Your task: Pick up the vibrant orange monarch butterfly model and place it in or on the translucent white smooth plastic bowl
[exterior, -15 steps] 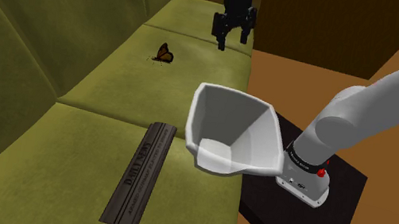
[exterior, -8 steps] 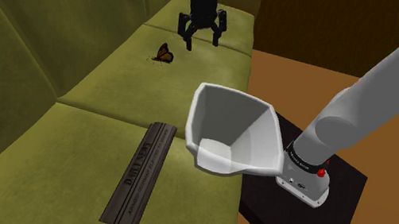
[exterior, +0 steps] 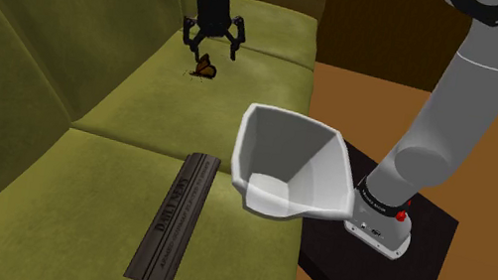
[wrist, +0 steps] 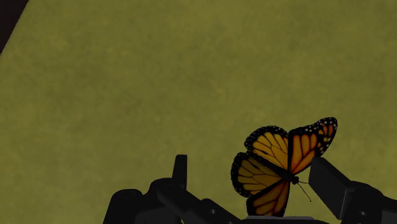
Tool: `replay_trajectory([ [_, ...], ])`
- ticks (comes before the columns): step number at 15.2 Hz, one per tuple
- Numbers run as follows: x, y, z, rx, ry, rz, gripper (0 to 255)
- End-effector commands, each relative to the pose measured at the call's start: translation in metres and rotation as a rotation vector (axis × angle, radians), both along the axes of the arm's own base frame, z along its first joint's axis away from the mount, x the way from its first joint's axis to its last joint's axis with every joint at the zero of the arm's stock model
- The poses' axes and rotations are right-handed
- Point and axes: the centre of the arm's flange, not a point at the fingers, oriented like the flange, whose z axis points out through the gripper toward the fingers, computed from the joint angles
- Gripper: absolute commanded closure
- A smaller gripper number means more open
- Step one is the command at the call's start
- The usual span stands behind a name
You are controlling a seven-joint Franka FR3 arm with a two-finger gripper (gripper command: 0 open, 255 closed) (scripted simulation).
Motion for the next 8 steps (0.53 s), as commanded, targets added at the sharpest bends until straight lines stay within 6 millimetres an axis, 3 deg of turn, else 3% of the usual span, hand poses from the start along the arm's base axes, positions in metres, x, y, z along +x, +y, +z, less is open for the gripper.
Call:
replay_trajectory([
  [1,0.026,0.011,-0.008,0.002,0.005,-0.047,0],
  [8,0.022,0.015,-0.039,0.002,0.005,-0.053,0],
])
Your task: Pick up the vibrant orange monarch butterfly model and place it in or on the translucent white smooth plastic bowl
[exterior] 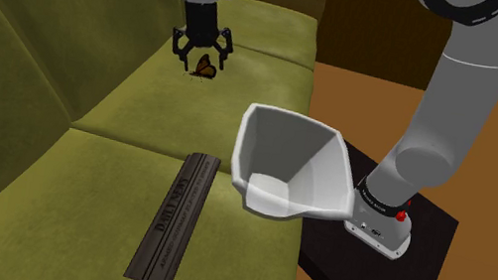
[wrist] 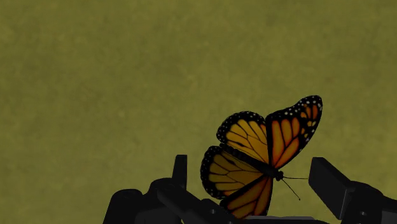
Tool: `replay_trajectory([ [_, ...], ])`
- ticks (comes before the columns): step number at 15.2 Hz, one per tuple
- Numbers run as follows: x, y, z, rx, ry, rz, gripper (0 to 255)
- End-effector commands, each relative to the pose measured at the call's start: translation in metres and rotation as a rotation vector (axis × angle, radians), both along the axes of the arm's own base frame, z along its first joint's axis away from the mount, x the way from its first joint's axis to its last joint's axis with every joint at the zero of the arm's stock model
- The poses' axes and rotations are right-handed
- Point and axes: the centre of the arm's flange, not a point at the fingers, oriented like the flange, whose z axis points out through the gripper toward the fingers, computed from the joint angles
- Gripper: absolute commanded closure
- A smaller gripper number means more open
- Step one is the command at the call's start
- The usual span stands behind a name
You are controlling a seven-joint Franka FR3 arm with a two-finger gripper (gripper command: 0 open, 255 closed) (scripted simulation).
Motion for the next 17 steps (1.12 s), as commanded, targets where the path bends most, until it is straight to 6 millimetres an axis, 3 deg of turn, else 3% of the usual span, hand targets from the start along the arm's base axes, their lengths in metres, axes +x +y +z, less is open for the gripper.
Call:
replay_trajectory([
  [1,-0.0035,0.0005,-0.013,0.0,0.0,0.0,0],
  [9,-0.0035,0.0005,-0.013,0.0,0.0,0.0,0],
  [10,-0.0035,0.0005,-0.013,0.0,0.0,0.0,255],
  [17,-0.0036,0.0004,-0.0132,0.0,0.0,0.0,255],
])
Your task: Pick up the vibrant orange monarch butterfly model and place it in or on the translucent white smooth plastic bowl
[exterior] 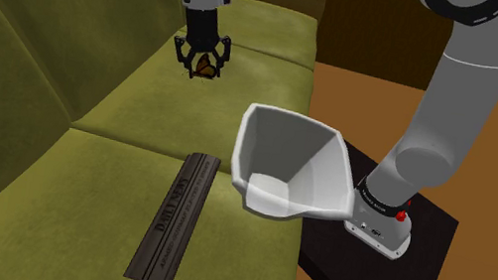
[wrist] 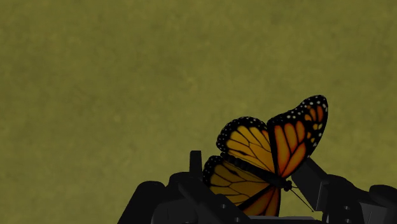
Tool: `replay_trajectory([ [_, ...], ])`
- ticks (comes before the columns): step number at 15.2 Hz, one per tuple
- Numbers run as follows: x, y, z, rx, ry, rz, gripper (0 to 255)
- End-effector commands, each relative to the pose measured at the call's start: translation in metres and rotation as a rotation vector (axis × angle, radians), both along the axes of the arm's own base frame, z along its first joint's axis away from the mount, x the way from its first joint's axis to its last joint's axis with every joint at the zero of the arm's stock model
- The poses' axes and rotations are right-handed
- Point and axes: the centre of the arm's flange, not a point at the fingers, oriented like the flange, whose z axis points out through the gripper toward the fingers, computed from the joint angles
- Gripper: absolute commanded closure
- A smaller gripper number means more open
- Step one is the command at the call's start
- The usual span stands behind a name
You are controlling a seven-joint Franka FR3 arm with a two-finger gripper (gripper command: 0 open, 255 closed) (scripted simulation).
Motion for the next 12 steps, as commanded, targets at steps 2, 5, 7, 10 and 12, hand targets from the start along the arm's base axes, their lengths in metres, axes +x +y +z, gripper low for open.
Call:
replay_trajectory([
  [2,0.0,0.0,0.0,-0.001,0.001,-0.001,255],
  [5,0.0,0.0,0.016,-0.001,0.001,-0.001,255],
  [7,0.0,0.0,0.026,-0.001,0.001,-0.001,255],
  [10,0.0,0.0,0.042,-0.001,0.001,-0.001,255],
  [12,0.0,0.0,0.052,-0.001,0.001,-0.001,255],
])
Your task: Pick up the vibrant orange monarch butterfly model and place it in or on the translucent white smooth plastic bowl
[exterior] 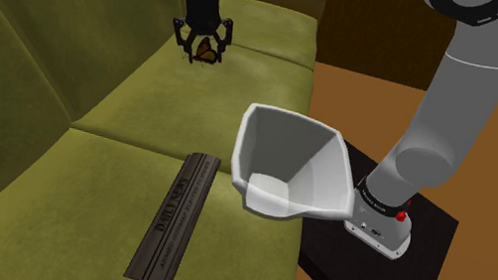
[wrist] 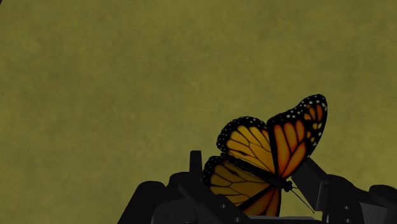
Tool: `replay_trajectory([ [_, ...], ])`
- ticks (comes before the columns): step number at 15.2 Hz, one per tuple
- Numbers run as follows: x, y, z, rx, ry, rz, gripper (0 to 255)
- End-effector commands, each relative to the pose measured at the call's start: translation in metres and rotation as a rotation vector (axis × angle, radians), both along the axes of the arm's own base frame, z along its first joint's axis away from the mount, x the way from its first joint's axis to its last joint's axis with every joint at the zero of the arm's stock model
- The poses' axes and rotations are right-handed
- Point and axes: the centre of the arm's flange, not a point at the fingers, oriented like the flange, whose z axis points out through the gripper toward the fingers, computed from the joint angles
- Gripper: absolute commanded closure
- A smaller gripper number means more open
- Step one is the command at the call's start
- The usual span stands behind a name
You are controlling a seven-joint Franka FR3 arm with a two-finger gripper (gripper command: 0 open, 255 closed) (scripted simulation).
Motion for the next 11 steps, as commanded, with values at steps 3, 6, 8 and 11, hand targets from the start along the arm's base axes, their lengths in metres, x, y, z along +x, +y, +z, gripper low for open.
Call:
replay_trajectory([
  [3,0.0,0.0,0.023,0.0,0.0,0.0,255],
  [6,0.0,0.0,0.038,0.0,0.0,0.0,255],
  [8,0.0,0.0,0.049,0.0,0.0,0.0,255],
  [11,0.0,0.0,0.065,0.0,0.0,0.0,255],
])
